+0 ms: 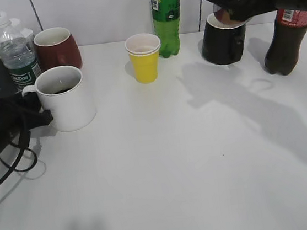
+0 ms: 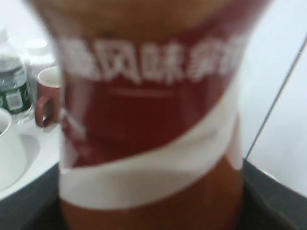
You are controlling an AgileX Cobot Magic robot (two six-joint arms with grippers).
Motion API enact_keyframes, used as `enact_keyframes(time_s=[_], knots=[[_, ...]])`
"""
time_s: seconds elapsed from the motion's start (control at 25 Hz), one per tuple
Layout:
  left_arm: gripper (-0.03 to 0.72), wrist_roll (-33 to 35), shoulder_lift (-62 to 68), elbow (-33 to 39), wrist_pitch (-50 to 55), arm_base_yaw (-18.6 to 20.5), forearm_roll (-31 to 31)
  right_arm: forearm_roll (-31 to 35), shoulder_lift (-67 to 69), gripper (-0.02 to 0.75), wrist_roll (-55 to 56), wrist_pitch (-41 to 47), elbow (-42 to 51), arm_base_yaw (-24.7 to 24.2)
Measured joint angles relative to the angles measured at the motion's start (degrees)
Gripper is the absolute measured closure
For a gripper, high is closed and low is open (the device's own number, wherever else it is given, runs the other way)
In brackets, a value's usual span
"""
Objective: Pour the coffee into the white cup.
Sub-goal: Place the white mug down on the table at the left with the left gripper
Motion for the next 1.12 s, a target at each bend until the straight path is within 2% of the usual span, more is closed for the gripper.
enact_keyframes(time_s=[0.16,0.4,0.64,0.8,1.12], knots=[[0.486,-0.1,-2.3,4.5,-0.7,0.0,-0.6,3.3,0.0,0.211,0.0,1.4,0.0,0.0],[0.483,-0.1,-6.1,10.1,-0.5,0.0,-2.6,4.2,0.0,0.211,0.0,6.9,0.2,0.0],[0.477,-0.1,-6.8,10.6,0.2,0.0,-2.0,4.3,0.0,0.211,0.0,6.6,1.9,0.0],[0.437,-0.1,-7.1,11.0,0.3,0.1,0.9,4.9,0.0,0.211,-0.7,5.8,3.0,0.0],[0.37,-0.1,-7.3,11.0,0.6,0.1,2.9,12.0,0.0,0.211,-7.2,5.3,4.5,0.0]])
